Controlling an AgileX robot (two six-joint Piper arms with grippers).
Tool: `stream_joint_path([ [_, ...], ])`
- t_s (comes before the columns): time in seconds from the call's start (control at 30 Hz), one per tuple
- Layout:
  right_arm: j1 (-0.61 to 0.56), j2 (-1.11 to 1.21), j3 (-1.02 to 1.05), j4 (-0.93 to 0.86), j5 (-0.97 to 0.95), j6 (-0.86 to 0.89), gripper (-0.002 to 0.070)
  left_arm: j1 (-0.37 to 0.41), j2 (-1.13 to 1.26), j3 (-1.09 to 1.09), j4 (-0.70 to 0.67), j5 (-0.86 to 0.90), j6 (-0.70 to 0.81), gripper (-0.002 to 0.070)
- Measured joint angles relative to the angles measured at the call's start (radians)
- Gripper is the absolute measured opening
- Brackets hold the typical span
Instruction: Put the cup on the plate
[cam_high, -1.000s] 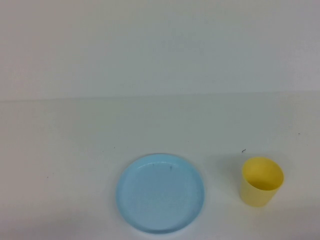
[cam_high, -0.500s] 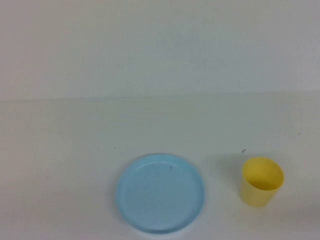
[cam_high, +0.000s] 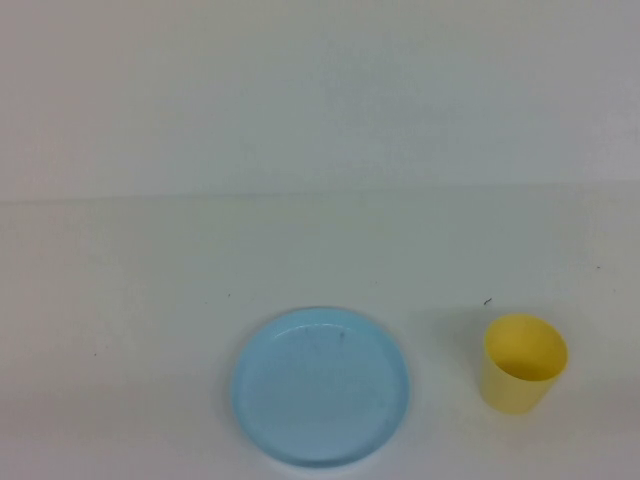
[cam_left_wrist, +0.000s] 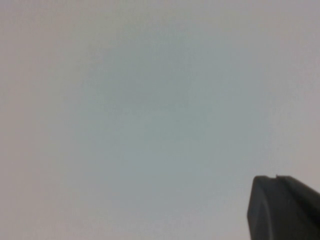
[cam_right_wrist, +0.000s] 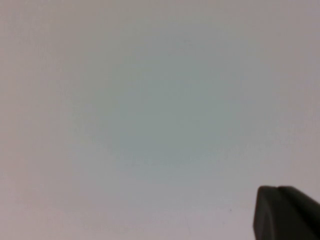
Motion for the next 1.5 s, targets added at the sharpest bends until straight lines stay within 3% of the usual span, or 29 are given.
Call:
stream_joint_path([
  [0.13,0.0,0.0,0.0,0.0,-0.047,0.0,0.0,0.0,0.0,0.0,-0.074,0.018,0.0,0.0001],
  [0.33,0.0,0.0,-0.017,0.0,-0.044,0.046,0.0,0.0,0.0,-0.05,-0.369,0.031,-0.011,0.0001],
  [0.57,0.0,0.005,-0.26,-0.083,0.15,0.083,0.0,0.0,0.04,-0.271,-0.373,0.233,0.159,0.0001],
  [0.73,0.0,0.098,-0.465,-0.076,0.384,0.107,0.0,0.0,0.201,-0.454,-0.363,0.497,0.31,0.0001],
  [0.83,0.0,0.19,-0.557,-0.059,0.522,0.111,0.0,0.0,0.349,-0.556,-0.361,0.658,0.321,0.0001],
  [0.93,0.0,0.294,-0.651,0.008,0.708,0.094,0.0,0.0,0.471,-0.607,-0.361,0.666,0.321,0.0001],
  [1.07,0.0,0.433,-0.739,0.163,0.888,-0.056,0.0,0.0,0.608,-0.611,-0.41,0.566,0.224,0.0001],
  [1.17,0.0,0.527,-0.753,0.3,0.964,-0.243,0.0,-0.001,0.718,-0.644,-0.41,0.645,0.24,0.0007],
  [1.27,0.0,0.62,-0.754,0.408,1.033,-0.398,0.0,-0.001,0.831,-0.698,-0.427,0.744,0.262,0.0066],
  [1.5,0.0,0.824,-0.804,0.448,1.207,-0.47,0.0,-0.001,1.079,-0.82,-0.535,0.938,0.39,0.0321],
])
